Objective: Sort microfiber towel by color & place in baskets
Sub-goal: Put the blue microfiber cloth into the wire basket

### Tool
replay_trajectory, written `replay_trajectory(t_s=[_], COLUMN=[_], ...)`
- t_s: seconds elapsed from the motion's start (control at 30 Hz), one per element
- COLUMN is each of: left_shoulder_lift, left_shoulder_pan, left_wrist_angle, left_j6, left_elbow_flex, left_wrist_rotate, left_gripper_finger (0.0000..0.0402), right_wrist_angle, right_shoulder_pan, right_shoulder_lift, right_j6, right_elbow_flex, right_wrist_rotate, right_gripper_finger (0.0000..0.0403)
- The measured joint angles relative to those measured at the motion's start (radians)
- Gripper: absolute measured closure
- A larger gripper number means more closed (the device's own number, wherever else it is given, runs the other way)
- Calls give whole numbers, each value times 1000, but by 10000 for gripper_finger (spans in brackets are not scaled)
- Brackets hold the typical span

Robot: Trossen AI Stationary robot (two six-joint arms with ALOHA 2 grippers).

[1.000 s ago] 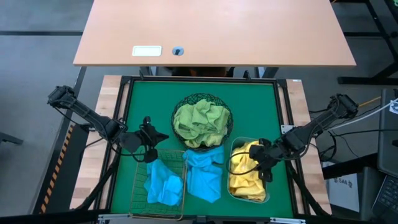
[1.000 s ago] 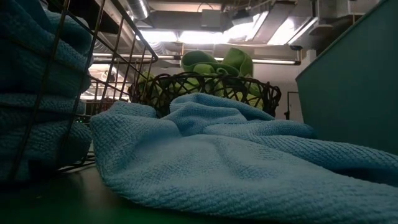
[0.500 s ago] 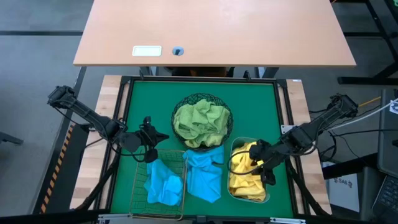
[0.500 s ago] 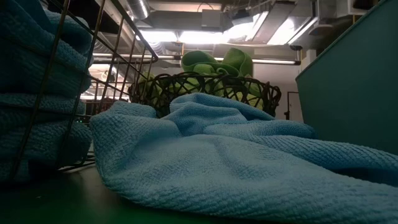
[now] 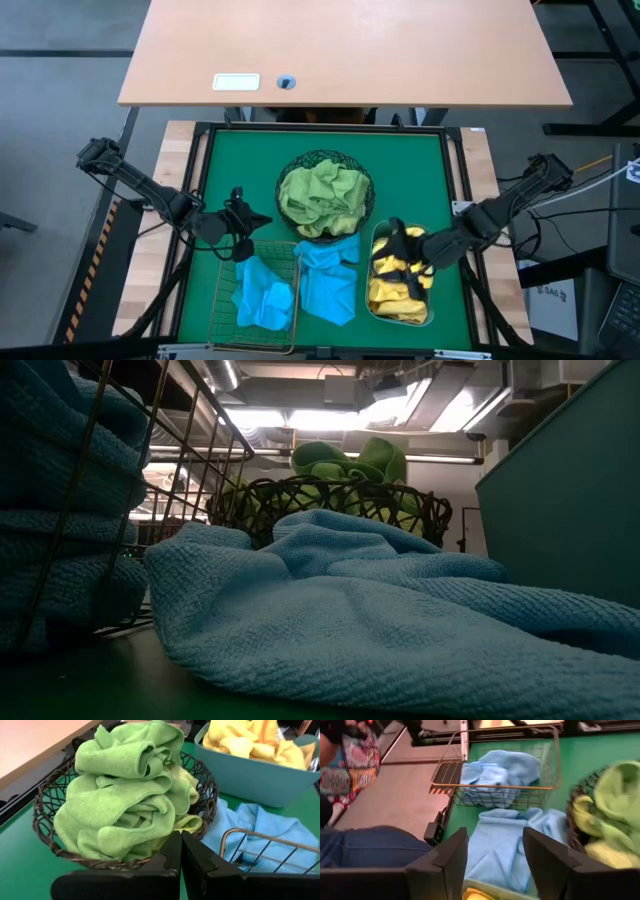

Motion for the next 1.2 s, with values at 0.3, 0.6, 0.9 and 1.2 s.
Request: replay_trajectory(t_s=[0.3, 0.6, 0.9, 1.2], left_shoulder_lift=[0, 0, 0, 0], left_shoulder_pan=[0, 0, 0, 0], left_wrist_angle=[28, 36, 35, 37], left_j6=[0, 0, 1, 1], left_elbow_flex=[0, 0, 0, 0], left_wrist_rotate=[0, 0, 0, 0], left_gripper_finger=[401, 401, 401, 401], right_wrist_angle=[63, 66, 96, 314], right_shoulder_pan=[0, -44, -116, -118], right_shoulder_lift=[117, 186, 196, 308], right_j6=[-93, -93, -27, -16], right_elbow_flex=[-1, -1, -1, -1], right_wrist_rotate=[-28, -103, -114, -142], right_gripper_finger=[212, 212, 212, 212])
